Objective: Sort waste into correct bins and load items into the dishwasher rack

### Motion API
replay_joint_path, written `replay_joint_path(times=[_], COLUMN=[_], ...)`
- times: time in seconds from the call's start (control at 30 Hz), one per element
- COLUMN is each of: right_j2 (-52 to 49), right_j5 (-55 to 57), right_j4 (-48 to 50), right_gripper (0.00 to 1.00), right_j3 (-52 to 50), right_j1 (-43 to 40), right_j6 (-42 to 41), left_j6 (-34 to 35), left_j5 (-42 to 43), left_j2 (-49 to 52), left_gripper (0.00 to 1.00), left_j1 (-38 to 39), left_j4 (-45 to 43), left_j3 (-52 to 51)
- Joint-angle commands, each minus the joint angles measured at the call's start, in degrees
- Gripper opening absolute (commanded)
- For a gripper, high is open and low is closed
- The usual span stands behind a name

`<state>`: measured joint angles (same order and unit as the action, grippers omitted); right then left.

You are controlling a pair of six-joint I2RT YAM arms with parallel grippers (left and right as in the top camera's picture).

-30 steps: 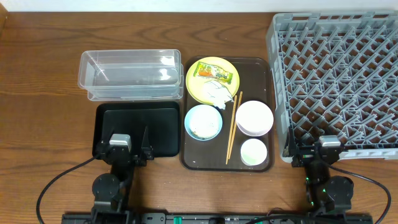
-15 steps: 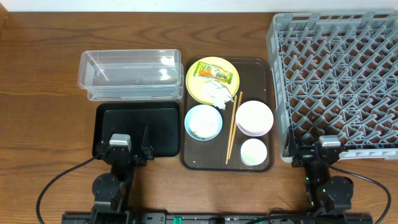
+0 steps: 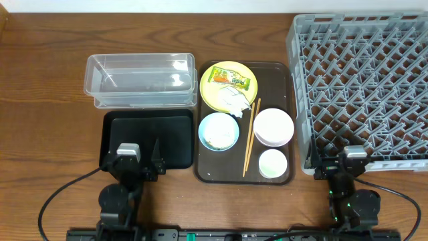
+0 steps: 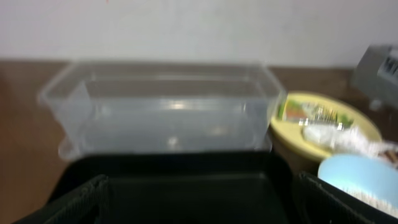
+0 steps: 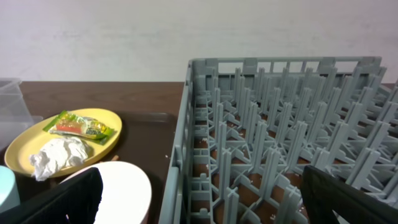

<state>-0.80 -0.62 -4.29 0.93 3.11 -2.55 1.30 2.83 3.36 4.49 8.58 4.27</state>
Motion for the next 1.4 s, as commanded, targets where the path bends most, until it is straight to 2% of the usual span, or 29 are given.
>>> replay_joint_path(times=[0.0,0.13,0.37,0.6,0.7,0.8,0.87,0.93,1.0,1.37], right_j2=[-1.38,-6.88,-24.44,-42.03,-47.84,-52.19,-53.92,-54.29,-54.27,-54.29], right_j5=[1.36,3.78,4.70,4.63,4.66,4.59,3.98,2.95,2.05,2.10], right_j4=[-0.37,-4.68,-13.81,-28.22,-33.70,-36.92,-37.97,-37.92,-37.83,-37.53], right_gripper=[0.99,0.99,0.99,0.99,0.99,0.99,0.99,0.99,0.99,0.99], right_j3=[4.31,10.71,24.83,39.71,44.76,48.30,49.62,49.79,49.79,49.79], right_j1=[0.61,0.61,0.61,0.61,0.61,0.61,0.61,0.61,0.61,0.61], right_j6=[-0.85,-0.83,-0.83,-0.81,-0.81,-0.81,-0.81,-0.83,-0.55,-0.13], left_j6=[1.14,1.16,1.14,1.09,1.16,1.79,2.75,6.49,9.25,9.55], left_j5=[-0.26,-0.24,1.73,5.53,6.45,12.24,14.47,16.20,16.20,11.34], left_j2=[4.61,14.40,35.69,55.36,60.52,62.58,63.30,64.22,65.81,81.55], left_gripper=[0.93,0.94,0.94,0.93,0.94,0.93,0.93,0.94,0.94,0.93], left_j1=[-0.46,-0.46,-0.46,-0.46,-0.46,-0.46,-0.46,-0.46,0.00,12.72], left_j4=[3.08,9.77,21.77,44.74,49.70,48.35,44.02,39.28,34.99,18.56], left_j3=[5.92,14.93,33.68,54.29,60.19,61.48,61.48,61.51,61.51,66.23])
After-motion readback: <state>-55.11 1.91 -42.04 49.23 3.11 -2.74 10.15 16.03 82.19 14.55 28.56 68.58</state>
